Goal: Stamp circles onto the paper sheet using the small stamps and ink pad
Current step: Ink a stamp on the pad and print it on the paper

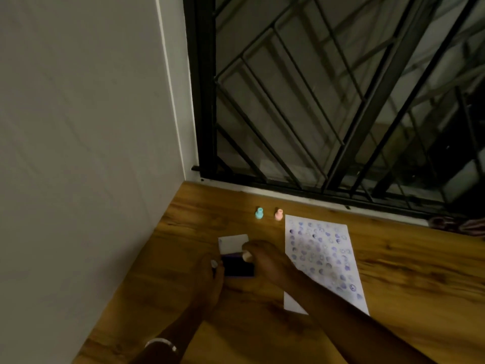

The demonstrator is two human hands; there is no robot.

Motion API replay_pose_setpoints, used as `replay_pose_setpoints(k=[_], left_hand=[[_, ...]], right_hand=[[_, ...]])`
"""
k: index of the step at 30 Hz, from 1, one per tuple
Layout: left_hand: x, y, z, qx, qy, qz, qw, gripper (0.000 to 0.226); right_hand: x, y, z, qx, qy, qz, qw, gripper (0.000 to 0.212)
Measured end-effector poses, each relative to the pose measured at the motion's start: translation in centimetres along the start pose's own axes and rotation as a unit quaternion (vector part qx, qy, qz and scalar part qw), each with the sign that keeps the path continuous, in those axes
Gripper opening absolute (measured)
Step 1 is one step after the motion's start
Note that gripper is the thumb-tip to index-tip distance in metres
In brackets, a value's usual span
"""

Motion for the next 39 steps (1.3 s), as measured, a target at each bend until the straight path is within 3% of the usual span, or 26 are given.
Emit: replay_pose_setpoints(k=[2, 4, 7, 9, 12, 14, 16, 18, 21, 26, 34, 39], left_hand=[[0.3, -0.9, 0.0, -0.042, 0.001, -0.031, 0.999, 0.019], [0.6, -1.5, 0.5, -0.014, -0.013, -0.058, 0.998, 0.029], [0.6, -0.5, 0.9, -0.012, 0.026, -0.038, 0.999, 0.036], [0.4, 1.2, 1.7, 0.007, 0.032, -0.004, 0.999, 0.028], [-0.2, 4.2, 4.5, 0.037, -0.050, 0.039, 0.997, 0.013], [-1.1, 5.9, 6.9, 0.000, -0.099, 0.042, 0.994, 0.023], [-2.3, 7.6, 9.4, -0.003, -0.128, 0.050, 0.991, 0.027], [-3.6, 9.8, 11.4, 0.001, -0.153, 0.082, 0.985, 0.016], [-5.3, 12.9, 14.0, 0.024, -0.169, 0.145, 0.975, 0.029], [-8.8, 16.1, 18.8, 0.084, -0.230, 0.249, 0.937, 0.028], [-12.1, 16.3, 22.8, 0.167, -0.286, 0.255, 0.908, 0.055], [-12.3, 15.9, 23.1, 0.183, -0.285, 0.260, 0.904, 0.052]], right_hand=[[-1.0, 1.6, -1.1, -0.015, 0.022, 0.017, 0.999, 0.028], [-2.5, 3.3, -1.8, -0.044, 0.036, 0.021, 0.998, 0.025], [-5.4, 6.1, -2.6, -0.066, 0.052, 0.029, 0.996, 0.024], [-7.5, 8.0, -3.3, -0.091, 0.070, 0.056, 0.992, 0.023], [-10.3, 10.7, -4.0, -0.093, 0.079, 0.111, 0.986, 0.023], [-12.2, 12.3, -4.4, -0.086, 0.084, 0.143, 0.982, 0.024], [-14.0, 13.6, -5.0, -0.083, 0.093, 0.165, 0.978, 0.026], [-15.7, 14.7, -5.5, -0.084, 0.100, 0.179, 0.975, 0.022], [-17.7, 16.2, -5.7, -0.087, 0.096, 0.199, 0.971, 0.017], [-20.6, 18.3, -5.8, -0.065, 0.109, 0.237, 0.963, 0.022], [-21.1, 19.1, -5.1, -0.045, 0.109, 0.238, 0.964, 0.021], [-20.0, 18.7, -4.4, -0.045, 0.098, 0.212, 0.971, 0.027]])
Point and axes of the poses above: each hand's wrist, its own x-axis towards the middle knuckle, its own z-axis out of the palm, y = z × x, the point moved 10 cm from there along x, towards the middle knuckle, and after that the axes turned 1 degree about z, right-handed, at the moved point
